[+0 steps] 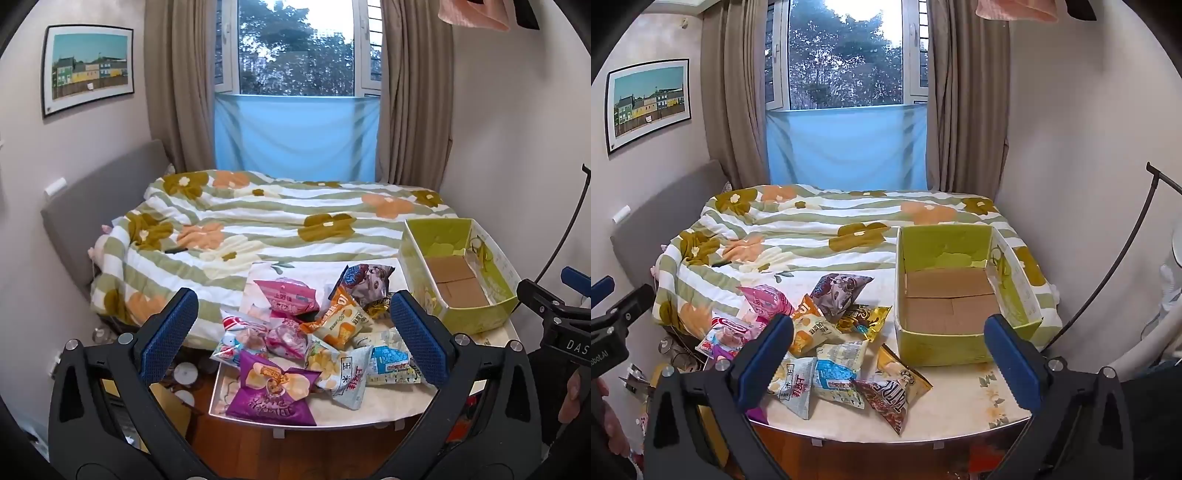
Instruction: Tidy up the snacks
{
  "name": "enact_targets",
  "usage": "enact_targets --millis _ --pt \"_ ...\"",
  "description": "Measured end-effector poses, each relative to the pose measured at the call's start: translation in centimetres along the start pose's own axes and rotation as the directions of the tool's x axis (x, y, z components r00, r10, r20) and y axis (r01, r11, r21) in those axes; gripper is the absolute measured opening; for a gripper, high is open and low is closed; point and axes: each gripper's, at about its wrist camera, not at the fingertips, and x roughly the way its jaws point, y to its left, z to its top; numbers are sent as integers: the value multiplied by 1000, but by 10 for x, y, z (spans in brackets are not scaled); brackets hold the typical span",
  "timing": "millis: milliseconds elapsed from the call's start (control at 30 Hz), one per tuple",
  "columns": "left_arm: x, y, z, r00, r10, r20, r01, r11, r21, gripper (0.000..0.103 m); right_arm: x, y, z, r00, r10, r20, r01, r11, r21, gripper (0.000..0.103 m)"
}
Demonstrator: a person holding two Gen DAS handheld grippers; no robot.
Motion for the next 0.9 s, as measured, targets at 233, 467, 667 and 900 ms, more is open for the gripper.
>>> enact_targets --millis 233,467,667,900 --pt "1 0 -1 1000 0 -2 0 1000 5 102 -2 1 -1 1000 -7 1 7 1000 1 103" --pt "0 -4 0 1000 5 2 -5 1000 11 102 2 1 -2 1000 -3 4 3 1000 4 103" --pt "-3 -11 0 1000 7 4 -8 1000 19 102 0 -5 -3 1000 -2 4 1 1000 18 103" --pt "-6 -16 1 1000 3 10 -3 1000 21 102 -4 -11 -2 1000 -4 8 4 1000 29 103"
